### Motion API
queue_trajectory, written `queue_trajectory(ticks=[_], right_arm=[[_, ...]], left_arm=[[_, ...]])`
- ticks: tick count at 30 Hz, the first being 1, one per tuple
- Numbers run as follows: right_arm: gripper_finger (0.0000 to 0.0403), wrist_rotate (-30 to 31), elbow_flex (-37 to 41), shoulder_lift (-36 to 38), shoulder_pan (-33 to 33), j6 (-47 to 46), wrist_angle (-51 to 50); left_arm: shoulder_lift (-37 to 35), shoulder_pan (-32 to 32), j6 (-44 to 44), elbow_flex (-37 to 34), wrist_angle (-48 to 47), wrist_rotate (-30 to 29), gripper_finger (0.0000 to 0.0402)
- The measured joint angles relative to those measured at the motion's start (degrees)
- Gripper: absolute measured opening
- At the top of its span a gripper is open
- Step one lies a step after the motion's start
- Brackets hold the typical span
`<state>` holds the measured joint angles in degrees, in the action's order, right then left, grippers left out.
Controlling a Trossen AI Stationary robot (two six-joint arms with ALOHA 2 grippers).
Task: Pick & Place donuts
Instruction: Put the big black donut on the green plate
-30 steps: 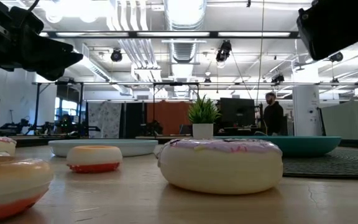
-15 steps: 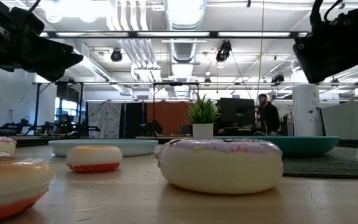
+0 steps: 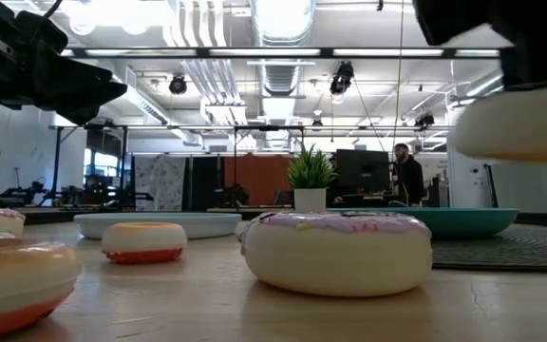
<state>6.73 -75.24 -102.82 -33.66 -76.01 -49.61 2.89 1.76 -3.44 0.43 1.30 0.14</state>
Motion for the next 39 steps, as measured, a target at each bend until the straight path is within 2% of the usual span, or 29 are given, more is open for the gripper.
queue_trajectory(ticks=[3, 6, 14, 23, 28, 32, 39], right_arm=[[0.0022, 2.96, -0.33, 3.20, 3.71, -2.99, -9.97], [0.0022, 4.95, 2.61, 7.26, 8.93, -2.82, -12.58], [0.0022, 3.75, 12.90, 12.18, 23.39, 8.70, -8.16], [0.0022, 4.11, 17.90, 13.21, 34.17, 20.60, -4.10], [0.0025, -1.06, 20.53, 13.06, 37.25, 29.39, 3.36], [0.0052, 1.49, 21.92, 13.13, 37.99, 29.79, 3.83], [0.0147, 3.78, 21.46, 13.10, 38.46, 33.52, 2.97]], left_arm=[[-0.02, 0.02, 0.00, 0.00, 0.00, 0.00, 0.0153], [-0.02, 0.02, 0.00, 0.00, 0.00, -0.02, 0.0153], [-0.02, 0.02, 0.00, 0.00, 0.00, -0.02, 0.0153], [-0.04, 0.00, 0.00, 0.00, 0.00, -0.02, 0.0153], [-0.04, 0.01, 0.00, 0.00, 0.00, -0.02, 0.0153], [-0.04, 0.02, 0.00, -0.02, 0.00, -0.02, 0.0153], [-0.04, 0.00, 0.00, 0.00, 0.00, -0.02, 0.0153]])
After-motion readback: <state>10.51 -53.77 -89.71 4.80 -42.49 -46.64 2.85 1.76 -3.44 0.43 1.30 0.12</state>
